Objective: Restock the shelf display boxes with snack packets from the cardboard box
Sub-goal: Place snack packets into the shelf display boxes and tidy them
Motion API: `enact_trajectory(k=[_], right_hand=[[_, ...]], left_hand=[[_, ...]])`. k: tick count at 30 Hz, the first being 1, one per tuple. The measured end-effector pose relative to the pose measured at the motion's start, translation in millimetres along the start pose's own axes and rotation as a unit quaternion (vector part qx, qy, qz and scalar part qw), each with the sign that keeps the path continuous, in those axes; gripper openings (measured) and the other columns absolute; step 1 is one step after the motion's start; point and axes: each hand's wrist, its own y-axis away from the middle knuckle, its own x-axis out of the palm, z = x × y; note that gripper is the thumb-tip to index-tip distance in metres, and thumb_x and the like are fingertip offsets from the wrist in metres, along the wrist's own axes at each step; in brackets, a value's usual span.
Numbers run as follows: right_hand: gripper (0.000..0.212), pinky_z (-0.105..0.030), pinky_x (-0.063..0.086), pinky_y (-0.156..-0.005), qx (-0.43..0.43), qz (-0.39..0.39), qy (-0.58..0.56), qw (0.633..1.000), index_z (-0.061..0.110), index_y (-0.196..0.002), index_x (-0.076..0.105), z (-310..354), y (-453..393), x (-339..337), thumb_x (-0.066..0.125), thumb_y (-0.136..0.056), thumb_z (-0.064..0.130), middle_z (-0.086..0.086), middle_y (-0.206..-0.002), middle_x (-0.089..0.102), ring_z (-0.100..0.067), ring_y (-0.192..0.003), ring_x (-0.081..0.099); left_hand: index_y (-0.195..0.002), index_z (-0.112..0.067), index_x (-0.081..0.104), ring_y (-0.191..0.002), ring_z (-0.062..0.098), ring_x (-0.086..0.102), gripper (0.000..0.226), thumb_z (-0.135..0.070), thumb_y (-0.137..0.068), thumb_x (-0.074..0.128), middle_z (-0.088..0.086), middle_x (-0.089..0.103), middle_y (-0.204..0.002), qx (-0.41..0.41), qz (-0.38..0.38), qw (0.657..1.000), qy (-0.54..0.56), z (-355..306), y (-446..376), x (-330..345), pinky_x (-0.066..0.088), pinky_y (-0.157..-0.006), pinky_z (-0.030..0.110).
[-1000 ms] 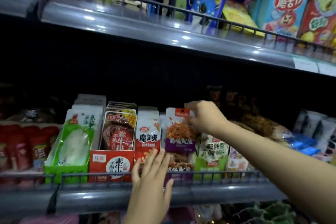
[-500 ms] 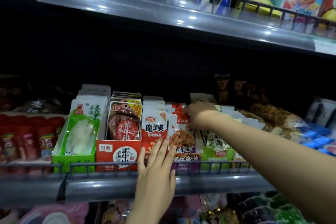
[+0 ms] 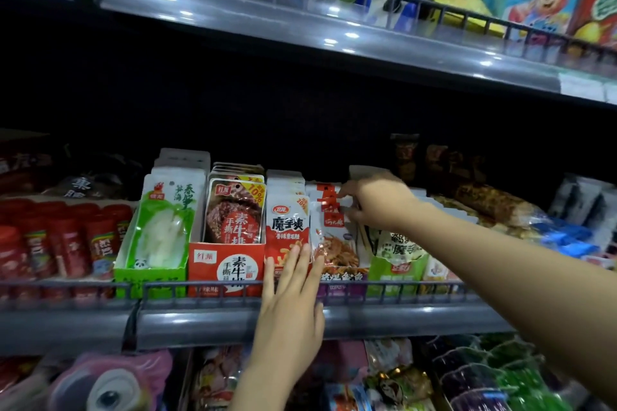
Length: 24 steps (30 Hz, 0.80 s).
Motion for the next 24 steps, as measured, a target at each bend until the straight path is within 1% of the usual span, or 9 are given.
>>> enact_trajectory(k=[2, 4, 7, 10, 15, 18, 20, 22, 24], right_hand=[[0.037, -0.031, 0.047, -0.077, -0.016, -0.065, -0.012, 0.998, 0.025, -0.126, 0.054, 1.5, 17.4, -2.7, 0.053, -0.091, 0.036, 0.000, -0.109, 0.064, -0.020, -0.100, 0.059], [0.032, -0.032, 0.045, -0.086, -0.037, -0.108, -0.052, 0.992, 0.023, -0.120, 0.058, 4.4, 39.5, -2.5, 0.053, -0.091, 0.035, 0.002, -0.107, 0.065, -0.019, -0.102, 0.055], [0.028, -0.026, 0.041, -0.085, -0.038, -0.125, -0.158, 0.979, 0.023, -0.115, 0.062, 14.0, 80.2, 3.1, 0.057, -0.090, 0.034, 0.006, -0.101, 0.065, -0.012, -0.100, 0.053], [0.024, -0.023, 0.046, -0.081, 0.004, -0.102, -0.289, 0.952, 0.025, -0.111, 0.064, 27.6, 123.9, 18.4, 0.060, -0.088, 0.033, 0.011, -0.095, 0.064, -0.006, -0.089, 0.055], [0.014, -0.009, 0.044, -0.061, 0.129, -0.058, -0.508, 0.850, 0.028, -0.095, 0.065, 62.6, 195.8, 75.3, 0.068, -0.084, 0.020, 0.008, -0.075, 0.063, -0.001, -0.068, 0.057], [0.016, -0.011, 0.043, -0.060, 0.177, -0.034, -0.567, 0.804, 0.032, -0.088, 0.063, 82.4, 233.0, 118.0, 0.068, -0.084, 0.017, 0.008, -0.069, 0.063, 0.002, -0.063, 0.056], [0.013, -0.013, 0.043, -0.060, 0.212, -0.009, -0.586, 0.782, 0.030, -0.090, 0.065, 94.7, 254.3, 146.1, 0.068, -0.084, 0.018, 0.008, -0.070, 0.063, -0.001, -0.063, 0.057], [0.011, -0.012, 0.041, -0.059, 0.249, 0.025, -0.606, 0.755, 0.024, -0.094, 0.066, 107.9, 273.7, 171.7, 0.067, -0.084, 0.019, 0.008, -0.068, 0.060, -0.003, -0.062, 0.055], [0.009, -0.011, 0.040, -0.058, 0.277, 0.053, -0.616, 0.736, 0.022, -0.093, 0.065, 119.6, 290.8, 194.0, 0.068, -0.084, 0.019, 0.008, -0.065, 0.057, -0.003, -0.061, 0.053]], left_hand=[[-0.148, -0.026, 0.001, -0.143, 0.012, -0.017, 0.071, -0.029, -0.094, 0.046, -0.006, -0.010, -0.156, 0.004, -0.010, 0.999, 0.043, -6.2, 3.1, -6.6, -0.019, -0.112, 0.036], [-0.147, -0.029, -0.008, -0.138, 0.005, -0.029, 0.064, -0.029, -0.099, 0.034, -0.013, -0.023, -0.151, 0.006, -0.013, 0.998, 0.065, -11.7, 9.6, -11.8, -0.026, -0.110, 0.033], [-0.150, -0.027, 0.014, -0.143, 0.003, -0.008, 0.056, -0.028, -0.098, 0.036, -0.011, 0.000, -0.157, 0.009, -0.029, 0.995, 0.097, -19.6, 23.2, -14.5, -0.017, -0.114, 0.029], [-0.146, -0.030, 0.027, -0.138, 0.005, 0.013, 0.047, -0.031, -0.099, 0.035, -0.014, 0.022, -0.150, -0.004, 0.002, 0.993, 0.115, -24.6, 42.5, -10.8, -0.001, -0.113, 0.025], [-0.134, -0.032, 0.044, -0.118, 0.013, 0.042, 0.039, -0.034, -0.096, 0.043, -0.015, 0.042, -0.131, -0.025, 0.111, 0.978, 0.174, -28.6, 81.5, 7.3, 0.033, -0.102, 0.026], [-0.122, -0.021, 0.058, -0.097, 0.010, 0.054, 0.030, -0.022, -0.093, 0.050, -0.003, 0.052, -0.118, -0.060, 0.153, 0.960, 0.226, -32.9, 103.1, 23.0, 0.038, -0.086, 0.016], [-0.116, -0.017, 0.062, -0.081, 0.005, 0.053, 0.026, -0.018, -0.092, 0.052, 0.000, 0.054, -0.114, -0.090, 0.177, 0.948, 0.250, -35.9, 118.4, 35.3, 0.038, -0.078, 0.013], [-0.115, -0.016, 0.062, -0.079, 0.005, 0.054, 0.025, -0.018, -0.093, 0.052, -0.001, 0.054, -0.115, -0.125, 0.204, 0.936, 0.260, -37.9, 133.7, 51.5, 0.041, -0.077, 0.015], [-0.114, -0.017, 0.063, -0.088, 0.009, 0.058, 0.024, -0.017, -0.093, 0.052, -0.001, 0.057, -0.115, -0.169, 0.228, 0.923, 0.259, -37.2, 147.5, 71.1, 0.043, -0.081, 0.018]])
